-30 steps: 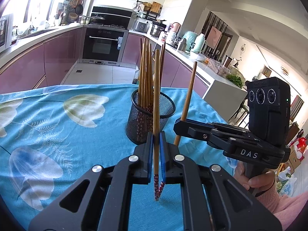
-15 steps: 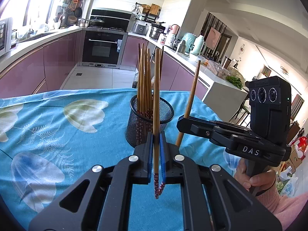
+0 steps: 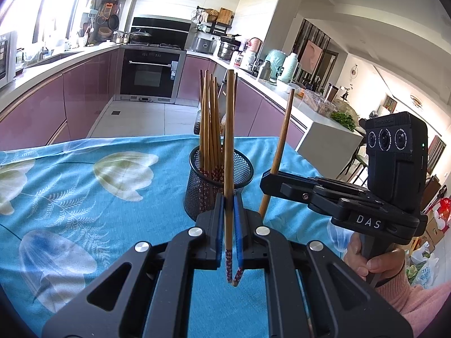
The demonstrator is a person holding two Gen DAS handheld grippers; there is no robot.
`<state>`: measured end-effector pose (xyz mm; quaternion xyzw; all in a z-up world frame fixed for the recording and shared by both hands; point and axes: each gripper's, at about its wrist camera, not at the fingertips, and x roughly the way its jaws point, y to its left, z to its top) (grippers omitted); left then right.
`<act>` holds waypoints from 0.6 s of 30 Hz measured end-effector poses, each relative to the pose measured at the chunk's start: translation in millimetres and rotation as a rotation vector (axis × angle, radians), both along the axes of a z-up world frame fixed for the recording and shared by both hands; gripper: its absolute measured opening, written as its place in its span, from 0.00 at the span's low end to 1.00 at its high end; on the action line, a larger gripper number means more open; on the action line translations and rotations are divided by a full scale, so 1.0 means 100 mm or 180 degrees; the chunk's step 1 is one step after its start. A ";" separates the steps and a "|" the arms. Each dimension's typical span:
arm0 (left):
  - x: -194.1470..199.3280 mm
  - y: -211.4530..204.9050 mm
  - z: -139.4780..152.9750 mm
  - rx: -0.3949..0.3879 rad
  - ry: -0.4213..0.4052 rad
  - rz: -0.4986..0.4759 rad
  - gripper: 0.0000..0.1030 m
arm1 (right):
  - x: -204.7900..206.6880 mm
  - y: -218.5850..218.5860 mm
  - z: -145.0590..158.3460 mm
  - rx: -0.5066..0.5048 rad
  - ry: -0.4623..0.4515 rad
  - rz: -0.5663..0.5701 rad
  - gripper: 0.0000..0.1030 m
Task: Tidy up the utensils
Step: 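Carry both upright chopsticks over the mesh cup with both grippers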
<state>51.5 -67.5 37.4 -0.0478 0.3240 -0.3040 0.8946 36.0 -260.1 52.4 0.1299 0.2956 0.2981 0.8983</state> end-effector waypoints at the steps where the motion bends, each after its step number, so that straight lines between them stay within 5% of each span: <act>1: 0.00 0.00 0.00 0.0000 0.0000 -0.0002 0.07 | 0.00 0.00 0.00 0.0000 -0.0002 0.0000 0.06; 18: 0.04 -0.02 0.05 0.0009 -0.0026 -0.0005 0.07 | 0.00 -0.03 0.07 -0.0006 -0.0055 -0.0024 0.06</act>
